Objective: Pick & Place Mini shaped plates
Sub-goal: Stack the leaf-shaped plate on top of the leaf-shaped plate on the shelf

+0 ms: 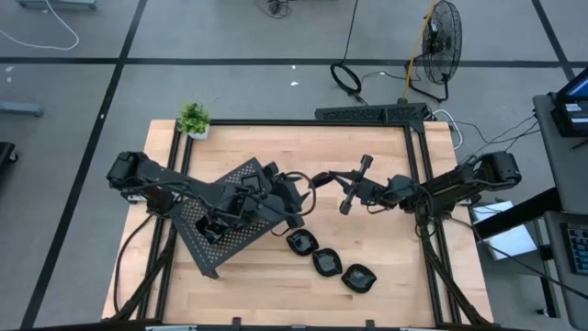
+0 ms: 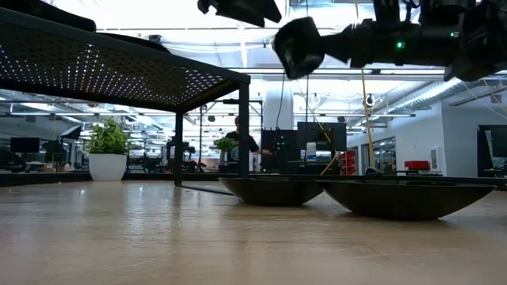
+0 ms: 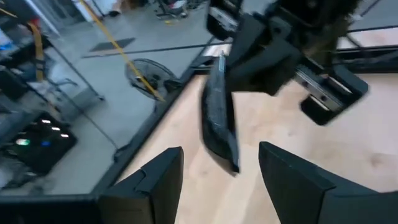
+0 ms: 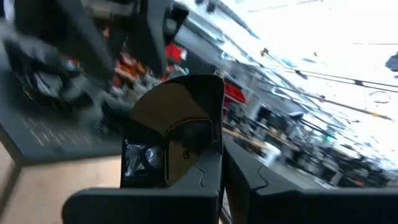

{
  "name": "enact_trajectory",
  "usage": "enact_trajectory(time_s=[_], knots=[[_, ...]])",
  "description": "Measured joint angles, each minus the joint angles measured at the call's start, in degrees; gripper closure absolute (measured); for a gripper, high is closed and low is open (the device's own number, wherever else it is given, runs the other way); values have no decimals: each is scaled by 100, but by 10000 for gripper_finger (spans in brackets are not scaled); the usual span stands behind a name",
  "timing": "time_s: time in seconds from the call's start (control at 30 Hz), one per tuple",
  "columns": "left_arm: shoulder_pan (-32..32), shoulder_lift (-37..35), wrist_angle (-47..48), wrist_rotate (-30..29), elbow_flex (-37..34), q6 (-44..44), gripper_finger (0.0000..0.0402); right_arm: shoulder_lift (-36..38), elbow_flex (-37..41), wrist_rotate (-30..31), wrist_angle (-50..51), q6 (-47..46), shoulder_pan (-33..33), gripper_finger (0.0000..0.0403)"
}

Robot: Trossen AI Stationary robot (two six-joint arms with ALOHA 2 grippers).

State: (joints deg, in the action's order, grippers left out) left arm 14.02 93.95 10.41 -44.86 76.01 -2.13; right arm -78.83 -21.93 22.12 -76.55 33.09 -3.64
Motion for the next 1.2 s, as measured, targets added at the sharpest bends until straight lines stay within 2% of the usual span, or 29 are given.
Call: enact_trajectory(time_s=[0.17,0.53,0.67,0.87,0.9,1.0,1.1,1.2], knots=[[-67,69,15,293,0,-149,188,2,-32,-523,-130,-366,-3,403],[-243,94,3,310,0,-406,194,2,-72,-565,-82,-409,-22,403],[-242,94,-20,312,0,-424,244,2,-72,-564,-86,-458,-20,403],[-295,92,18,553,-2,-431,375,2,-68,-560,-77,-543,-22,402],[-315,86,19,525,-2,-442,386,2,-68,-543,-64,-572,-24,399],[-330,90,-13,328,-2,-477,383,7,-72,-579,55,-693,-22,370],[-304,49,90,197,9,-610,380,2,-72,-608,155,-713,-31,313],[-275,-164,573,288,184,-870,395,2,-76,-519,148,-876,-25,251]])
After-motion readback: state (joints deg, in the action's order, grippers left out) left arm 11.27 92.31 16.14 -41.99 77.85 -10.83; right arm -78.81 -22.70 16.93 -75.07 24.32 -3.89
